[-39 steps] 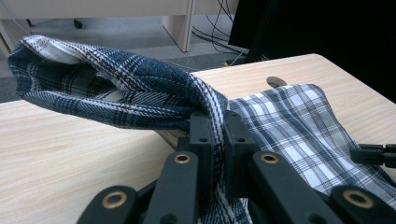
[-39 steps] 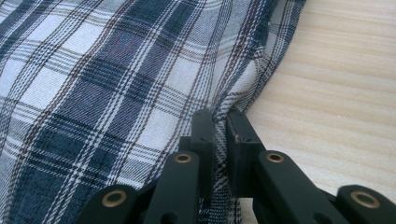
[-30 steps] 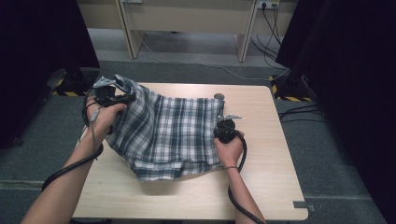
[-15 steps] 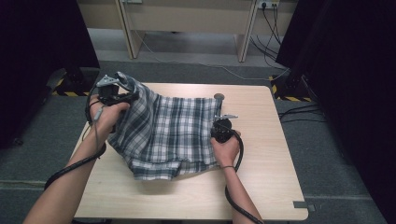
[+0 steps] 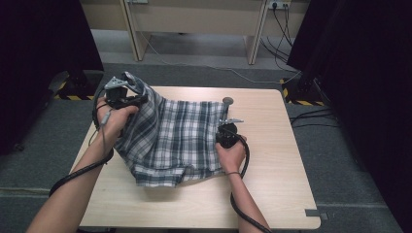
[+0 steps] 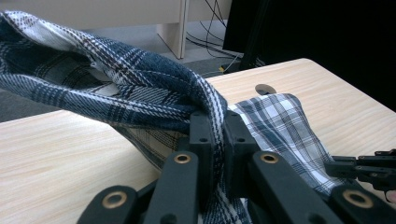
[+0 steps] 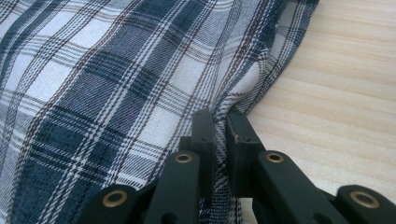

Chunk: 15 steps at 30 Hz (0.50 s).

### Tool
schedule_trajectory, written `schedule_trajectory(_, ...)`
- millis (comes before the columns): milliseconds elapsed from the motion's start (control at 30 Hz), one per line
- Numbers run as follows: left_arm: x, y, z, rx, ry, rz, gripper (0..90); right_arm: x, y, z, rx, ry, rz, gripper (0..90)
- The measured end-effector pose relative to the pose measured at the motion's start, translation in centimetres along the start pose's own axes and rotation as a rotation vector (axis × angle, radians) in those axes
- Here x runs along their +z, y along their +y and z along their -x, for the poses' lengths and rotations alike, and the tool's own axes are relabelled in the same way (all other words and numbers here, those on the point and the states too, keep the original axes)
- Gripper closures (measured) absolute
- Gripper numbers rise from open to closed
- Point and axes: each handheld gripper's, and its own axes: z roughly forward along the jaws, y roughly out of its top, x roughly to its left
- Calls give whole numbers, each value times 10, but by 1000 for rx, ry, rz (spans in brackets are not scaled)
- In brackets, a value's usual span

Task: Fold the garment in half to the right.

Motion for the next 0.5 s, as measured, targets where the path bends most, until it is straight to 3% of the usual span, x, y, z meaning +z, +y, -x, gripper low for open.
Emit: schedule_trajectory(500,2,4,5,19,9,0,840,5,2,-14,-10,18,0,837)
